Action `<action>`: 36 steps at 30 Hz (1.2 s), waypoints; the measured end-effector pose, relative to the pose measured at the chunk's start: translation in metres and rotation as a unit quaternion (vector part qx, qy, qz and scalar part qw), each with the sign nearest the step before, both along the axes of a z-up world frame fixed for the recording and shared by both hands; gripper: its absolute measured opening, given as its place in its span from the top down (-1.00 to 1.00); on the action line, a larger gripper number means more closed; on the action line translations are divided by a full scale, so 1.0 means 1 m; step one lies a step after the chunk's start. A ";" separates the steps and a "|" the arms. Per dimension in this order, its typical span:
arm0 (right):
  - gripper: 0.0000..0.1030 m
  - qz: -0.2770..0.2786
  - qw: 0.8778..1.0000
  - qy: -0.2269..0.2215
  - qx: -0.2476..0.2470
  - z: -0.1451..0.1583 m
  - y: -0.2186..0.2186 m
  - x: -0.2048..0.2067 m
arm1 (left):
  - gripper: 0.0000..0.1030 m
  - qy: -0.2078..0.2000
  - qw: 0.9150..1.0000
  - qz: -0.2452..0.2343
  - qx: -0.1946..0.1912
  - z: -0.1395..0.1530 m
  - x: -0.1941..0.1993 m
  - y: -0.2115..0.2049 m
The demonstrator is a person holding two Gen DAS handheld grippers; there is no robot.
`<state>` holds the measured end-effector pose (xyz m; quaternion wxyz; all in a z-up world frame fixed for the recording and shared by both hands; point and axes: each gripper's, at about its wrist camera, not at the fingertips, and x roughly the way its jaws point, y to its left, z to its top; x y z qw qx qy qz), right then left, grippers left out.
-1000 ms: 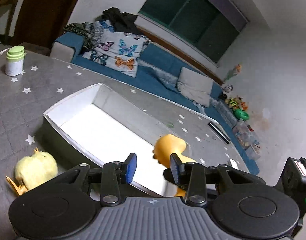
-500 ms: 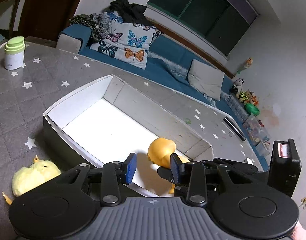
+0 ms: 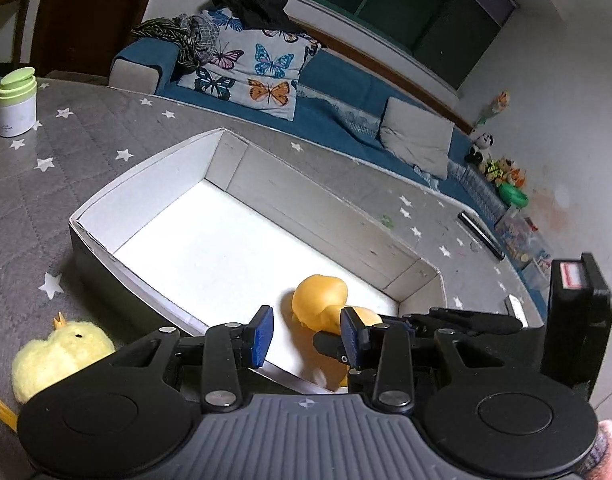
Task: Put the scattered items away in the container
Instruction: 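Carry the held rubber duck with the right gripper into the white box, then open the right gripper to drop the duck inside the box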
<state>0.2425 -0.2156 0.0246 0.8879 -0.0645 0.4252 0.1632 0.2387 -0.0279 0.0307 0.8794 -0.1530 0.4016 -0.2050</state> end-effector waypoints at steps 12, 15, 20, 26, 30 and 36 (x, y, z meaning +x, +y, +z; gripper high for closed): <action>0.16 0.006 1.000 0.006 -0.004 0.002 -0.001 0.001 | 0.24 -0.026 0.999 -0.020 0.044 0.002 -0.005 -0.002; 0.16 0.005 1.000 0.005 -0.006 0.002 0.000 0.001 | 0.24 -0.033 0.998 -0.026 0.054 0.002 -0.008 -0.002; 0.07 0.007 1.000 -0.007 -0.010 0.006 0.000 -0.003 | 0.24 -0.053 0.995 -0.042 0.073 0.007 -0.014 -0.001; 0.02 0.010 0.999 -0.028 -0.013 0.015 -0.001 -0.011 | 0.24 -0.083 0.989 -0.060 0.105 0.017 -0.022 0.006; 0.02 0.026 0.998 -0.055 -0.008 0.028 -0.003 -0.027 | 0.24 -0.107 0.981 -0.079 0.142 0.024 -0.027 0.014; 0.03 0.073 0.993 -0.097 0.003 0.049 -0.002 -0.057 | 0.24 -0.138 0.966 -0.113 0.187 0.029 -0.035 0.021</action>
